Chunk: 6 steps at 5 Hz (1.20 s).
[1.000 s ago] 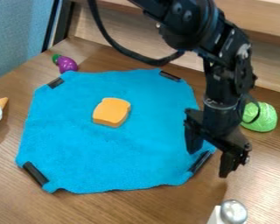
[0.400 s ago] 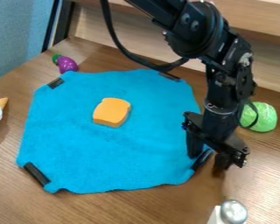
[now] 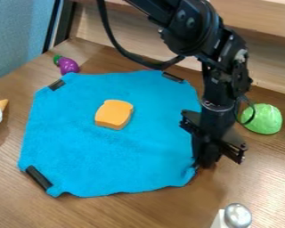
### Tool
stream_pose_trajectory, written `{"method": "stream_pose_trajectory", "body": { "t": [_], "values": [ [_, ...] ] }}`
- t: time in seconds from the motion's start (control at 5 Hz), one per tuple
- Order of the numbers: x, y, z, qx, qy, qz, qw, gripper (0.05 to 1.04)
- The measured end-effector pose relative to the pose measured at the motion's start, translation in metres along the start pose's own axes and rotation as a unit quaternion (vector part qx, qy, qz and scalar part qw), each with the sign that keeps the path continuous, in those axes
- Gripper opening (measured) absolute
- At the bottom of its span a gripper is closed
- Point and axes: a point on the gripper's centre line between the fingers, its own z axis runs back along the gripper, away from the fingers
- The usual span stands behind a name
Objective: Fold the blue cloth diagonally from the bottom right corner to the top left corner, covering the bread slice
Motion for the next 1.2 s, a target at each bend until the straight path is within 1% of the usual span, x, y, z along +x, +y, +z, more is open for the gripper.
{"method": "stream_pose_trajectory", "body": {
  "t": [0.2, 0.4, 0.6, 0.8, 1.0, 1.2],
  "values": [
    [0.006, -0.003, 0.004, -0.007, -0.006, -0.011, 0.9999, 0.073],
    [0.019, -0.006, 0.017, -0.014, -0.025, -0.016, 0.9995, 0.062],
    [0.023, 0.011, 0.041, -0.013, -0.056, 0.007, 0.9983, 0.059],
    [0.015, 0.046, 0.058, -0.008, -0.069, 0.053, 0.9962, 0.059],
    [-0.001, 0.079, 0.07, -0.01, -0.079, 0.098, 0.992, 0.059],
    [-0.023, 0.118, 0.08, -0.016, -0.086, 0.152, 0.9844, 0.059]
  ]
}}
